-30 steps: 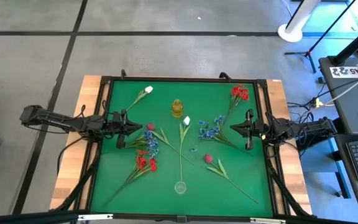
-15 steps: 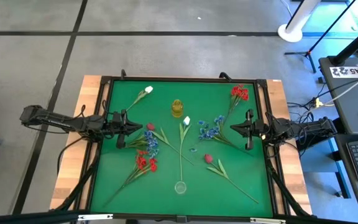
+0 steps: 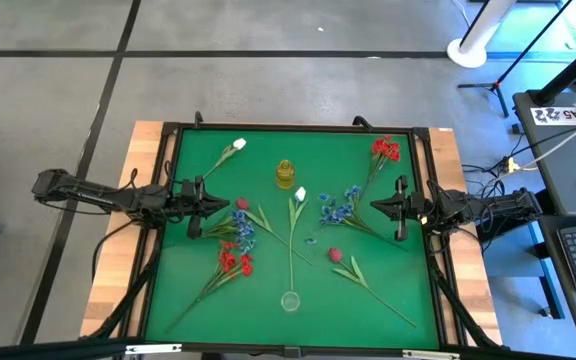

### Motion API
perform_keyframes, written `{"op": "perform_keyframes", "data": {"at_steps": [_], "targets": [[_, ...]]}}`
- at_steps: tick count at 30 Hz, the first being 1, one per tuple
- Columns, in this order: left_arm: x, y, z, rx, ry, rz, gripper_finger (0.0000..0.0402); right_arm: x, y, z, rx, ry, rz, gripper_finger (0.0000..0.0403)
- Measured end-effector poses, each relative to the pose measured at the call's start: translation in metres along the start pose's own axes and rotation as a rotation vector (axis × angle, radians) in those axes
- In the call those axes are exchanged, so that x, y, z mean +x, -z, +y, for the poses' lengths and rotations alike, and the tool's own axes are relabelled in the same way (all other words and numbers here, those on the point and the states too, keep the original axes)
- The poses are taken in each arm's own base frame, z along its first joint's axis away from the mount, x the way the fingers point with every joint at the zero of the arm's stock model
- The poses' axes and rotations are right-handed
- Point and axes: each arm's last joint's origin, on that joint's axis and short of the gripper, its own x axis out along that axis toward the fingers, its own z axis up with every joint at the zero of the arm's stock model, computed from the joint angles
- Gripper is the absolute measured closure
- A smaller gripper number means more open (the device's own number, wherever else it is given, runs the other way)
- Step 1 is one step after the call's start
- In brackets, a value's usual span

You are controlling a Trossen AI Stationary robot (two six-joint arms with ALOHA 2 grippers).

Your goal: Sort flowers into vase by color

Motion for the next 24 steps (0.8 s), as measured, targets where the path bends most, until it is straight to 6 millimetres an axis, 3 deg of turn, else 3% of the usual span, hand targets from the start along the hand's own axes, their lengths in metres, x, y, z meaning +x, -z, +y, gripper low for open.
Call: {"op": "perform_keyframes", "data": {"at_steps": [24], "targets": [[0.0,0.0,0.0,0.0,0.0,0.0,0.0401,0.0,-0.0001,-0.0003,0.002,0.009,0.0,0.0391]]}}
